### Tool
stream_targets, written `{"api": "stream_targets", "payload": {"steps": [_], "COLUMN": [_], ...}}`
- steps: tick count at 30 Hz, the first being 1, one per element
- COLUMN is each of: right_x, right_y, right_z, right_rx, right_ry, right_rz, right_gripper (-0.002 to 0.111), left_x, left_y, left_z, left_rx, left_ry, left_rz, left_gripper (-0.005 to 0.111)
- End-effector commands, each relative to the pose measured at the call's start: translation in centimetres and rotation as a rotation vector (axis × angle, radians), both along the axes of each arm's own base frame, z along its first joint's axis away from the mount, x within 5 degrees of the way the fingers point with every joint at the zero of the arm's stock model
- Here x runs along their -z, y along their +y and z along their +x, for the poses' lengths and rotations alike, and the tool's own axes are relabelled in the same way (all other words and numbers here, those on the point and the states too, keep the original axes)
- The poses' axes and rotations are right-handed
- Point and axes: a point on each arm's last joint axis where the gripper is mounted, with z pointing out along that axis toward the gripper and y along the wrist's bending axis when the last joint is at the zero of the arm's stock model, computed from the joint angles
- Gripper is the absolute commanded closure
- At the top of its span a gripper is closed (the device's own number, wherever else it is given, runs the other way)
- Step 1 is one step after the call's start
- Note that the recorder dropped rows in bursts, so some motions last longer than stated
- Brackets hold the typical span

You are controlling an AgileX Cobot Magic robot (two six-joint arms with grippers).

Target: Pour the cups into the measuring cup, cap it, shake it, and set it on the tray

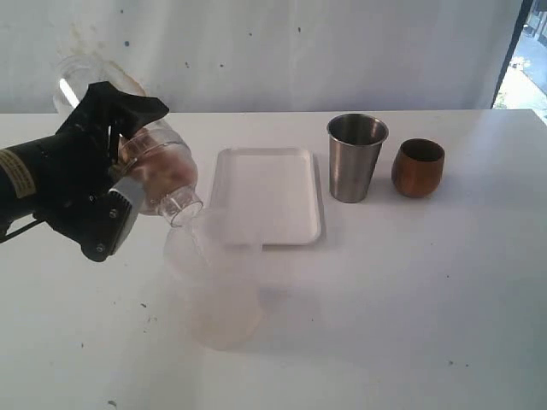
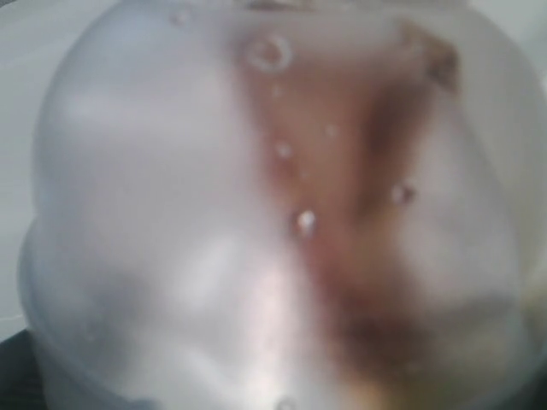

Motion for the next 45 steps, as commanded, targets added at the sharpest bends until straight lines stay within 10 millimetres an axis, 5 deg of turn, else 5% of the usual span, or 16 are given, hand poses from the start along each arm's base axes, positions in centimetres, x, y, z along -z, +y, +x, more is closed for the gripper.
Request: {"api": "stream_targets", "payload": {"steps": [1,45], "right_x": [0.09,0.09], "right_y": [-0.01,-0.01], "right_z": [-0.02,-0.02], "right_rx": [0.000,0.000], "right_ry": [-0.006,-0.006], "right_rz": [-0.005,-0.005], "right_gripper": [0.108,0.108], "left_x": [-1.03,-1.73], "left_y": [-0.08,-0.30], "left_z": [0.05,0.01], "left_rx": [-0.005,0.030], "left_ry": [-0.050,-0.148], "left_rz": [-0.064,-0.058], "left_gripper": [0.107,0.107]}}
